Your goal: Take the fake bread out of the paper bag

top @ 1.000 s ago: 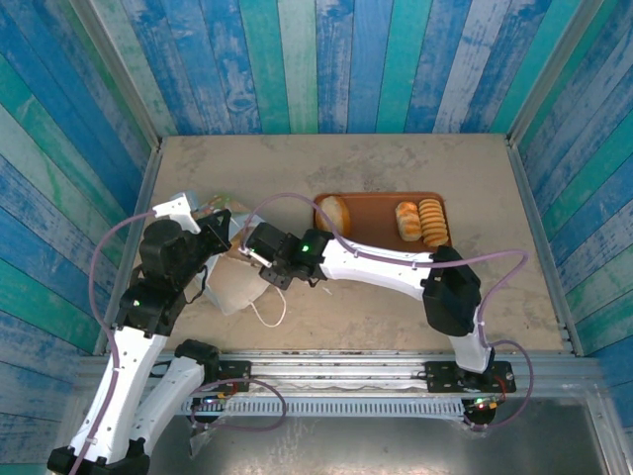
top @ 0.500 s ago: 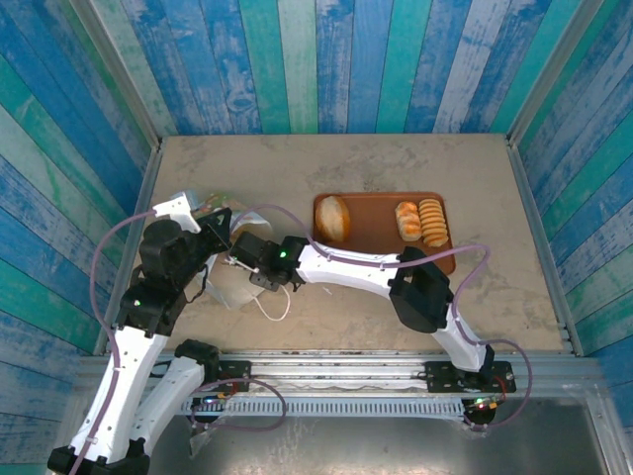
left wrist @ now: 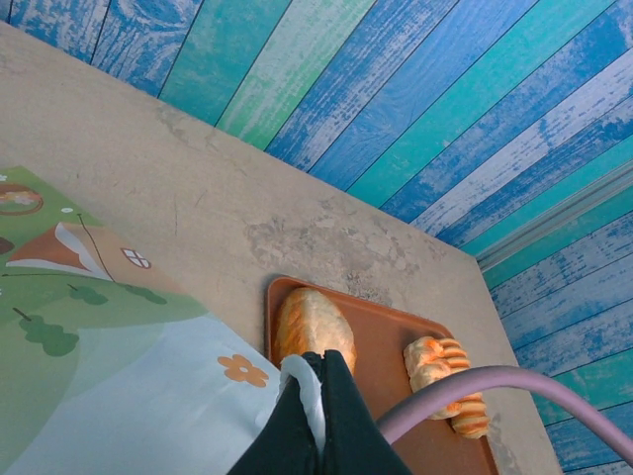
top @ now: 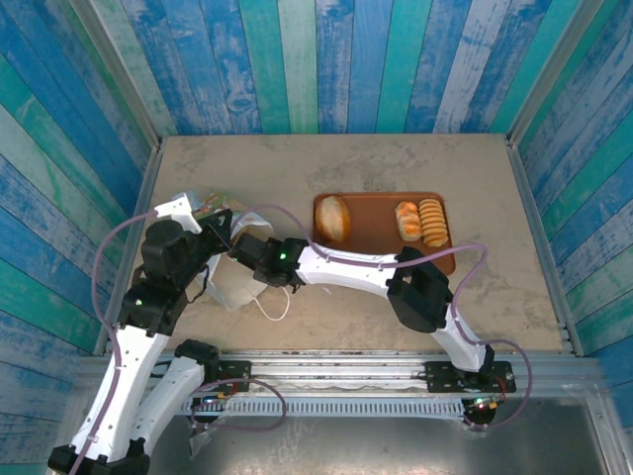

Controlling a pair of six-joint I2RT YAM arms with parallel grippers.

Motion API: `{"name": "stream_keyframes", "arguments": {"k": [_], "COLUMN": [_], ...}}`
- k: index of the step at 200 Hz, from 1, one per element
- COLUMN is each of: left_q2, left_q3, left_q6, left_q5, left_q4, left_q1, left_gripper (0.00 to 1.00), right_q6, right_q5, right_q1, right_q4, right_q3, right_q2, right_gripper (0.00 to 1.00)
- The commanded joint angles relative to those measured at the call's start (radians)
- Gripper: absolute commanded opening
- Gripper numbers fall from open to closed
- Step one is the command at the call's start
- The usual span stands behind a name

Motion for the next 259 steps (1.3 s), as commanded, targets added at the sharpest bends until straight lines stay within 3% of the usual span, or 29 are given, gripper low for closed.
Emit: {"name": "stream_keyframes", "arguments": {"k": [1, 56, 160, 217, 259], "left_q2": [-0.007, -0.01, -0.012, -0.001, 0.009], "left_q3": [-0.008, -0.007, -0.032, -0.036, -0.04], "left_q6": [0.0, -0.007, -0.061, -0.103, -0.126], "left_q5": [-0.013, -0.024, -0.053, -0.086, -0.079], "left_q4": [0.027, 0.026, 0.068, 0.139, 0.199], "left_q1": [-0.001, -0.001, -0.001, -0.001, -0.001], "left_gripper": [0.0, 0.0, 0.0, 0.0, 0.0], "right_q6": [0.042, 0.141, 0.338, 0.383, 0.467], "right_q5": [0.008, -0.223, -0.938, -1.049, -0.992], "right_q1": [0.005, -0.023, -0.181, -0.281, -0.37], "right_q4": [0.033, 0.101, 0.178, 0.045, -0.02], "right_q3": [-0.034, -0.176, -0.489, -0.729, -0.866], "right_q2": [-0.081, -0.241, -0.611, -0.948, -1.21], "right_gripper": [0.28, 0.24, 0.24, 0.25, 0.25]}}
